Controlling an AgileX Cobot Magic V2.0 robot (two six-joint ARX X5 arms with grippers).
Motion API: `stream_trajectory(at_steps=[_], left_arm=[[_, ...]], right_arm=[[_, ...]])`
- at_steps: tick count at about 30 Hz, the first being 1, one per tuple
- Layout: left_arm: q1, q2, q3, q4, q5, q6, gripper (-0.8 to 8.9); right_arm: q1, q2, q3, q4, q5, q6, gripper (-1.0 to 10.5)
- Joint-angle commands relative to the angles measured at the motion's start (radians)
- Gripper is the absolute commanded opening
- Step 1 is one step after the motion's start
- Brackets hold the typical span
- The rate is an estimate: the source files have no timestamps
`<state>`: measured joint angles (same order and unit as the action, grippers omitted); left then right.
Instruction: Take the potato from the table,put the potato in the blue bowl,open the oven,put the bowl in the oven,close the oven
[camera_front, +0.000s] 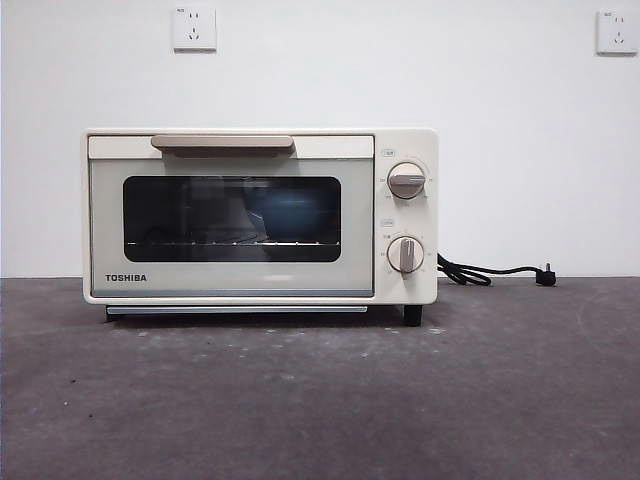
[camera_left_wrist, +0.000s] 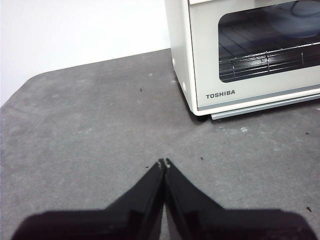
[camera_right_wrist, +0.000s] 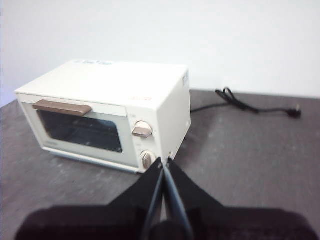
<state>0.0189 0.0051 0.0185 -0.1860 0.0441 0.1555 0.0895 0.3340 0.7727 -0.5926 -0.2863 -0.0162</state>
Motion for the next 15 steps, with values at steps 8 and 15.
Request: stream_trajectory(at_steps=[8, 15], left_arm=[[0.002, -0.001, -0.011, -0.001, 0.008, -0.009, -0.04], [0.002, -0.001, -0.011, -0.001, 0.008, -0.009, -0.04]], right_arm=[[-0.051, -0.188, -0.496, 0.448, -0.021, -0.016, 0.0], [-0.047, -0.27, -0.665, 0.502, 0.054, 0.005, 0.0]])
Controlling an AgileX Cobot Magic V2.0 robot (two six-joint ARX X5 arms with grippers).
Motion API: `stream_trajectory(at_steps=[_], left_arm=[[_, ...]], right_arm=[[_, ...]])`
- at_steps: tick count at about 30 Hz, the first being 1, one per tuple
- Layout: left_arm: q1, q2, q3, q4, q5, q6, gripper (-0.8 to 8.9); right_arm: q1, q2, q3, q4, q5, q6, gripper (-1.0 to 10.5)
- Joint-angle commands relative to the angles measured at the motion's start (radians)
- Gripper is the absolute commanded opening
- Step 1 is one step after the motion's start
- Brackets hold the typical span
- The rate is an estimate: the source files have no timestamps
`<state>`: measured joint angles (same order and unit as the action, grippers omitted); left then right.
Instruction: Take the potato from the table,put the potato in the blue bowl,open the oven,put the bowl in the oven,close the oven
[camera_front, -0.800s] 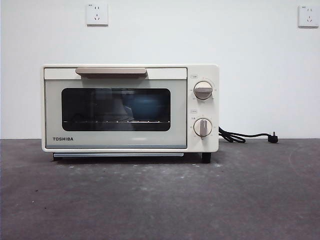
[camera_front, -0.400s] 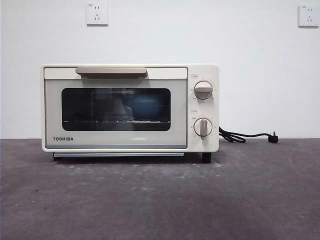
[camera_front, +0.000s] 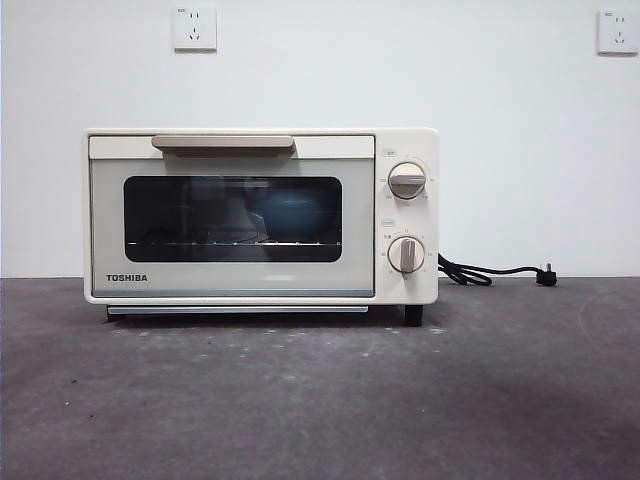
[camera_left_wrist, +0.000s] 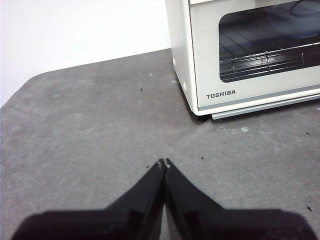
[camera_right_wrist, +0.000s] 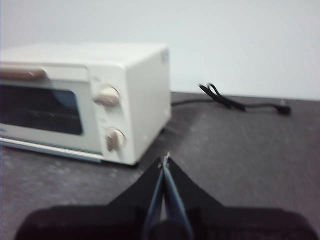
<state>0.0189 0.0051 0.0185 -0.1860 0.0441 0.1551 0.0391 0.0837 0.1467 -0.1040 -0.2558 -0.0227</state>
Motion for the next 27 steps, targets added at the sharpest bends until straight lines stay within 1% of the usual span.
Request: stream_trajectory(at_steps=[1, 7, 11, 14, 27], left_arm=[[0.002, -0.001, -0.011, -0.001, 0.008, -0.009, -0.04], [0.002, -0.001, -0.011, -0.001, 0.008, -0.009, -0.04], [0.002, -0.001, -0.011, -0.001, 0.008, -0.009, -0.04], [0.002, -0.001, -0.011, 0.0, 0.008, -0.009, -0.04], [0.002, -0.001, -0.011, 0.0, 0.008, -0.009, -0.04]], right_arm=[[0.006, -0.031, -0.054, 0.014, 0.031, 0.013, 0.0], [0.025, -0.083, -0.14, 0.021, 0.069, 0.029, 0.0], [0.031, -0.083, -0.14, -0.026, 0.101, 0.033, 0.0], [0.034, -0.083, -0.14, -0.07, 0.101, 0.032, 0.0], [0.034, -0.083, -0.14, -0.064, 0.105, 0.032, 0.0]])
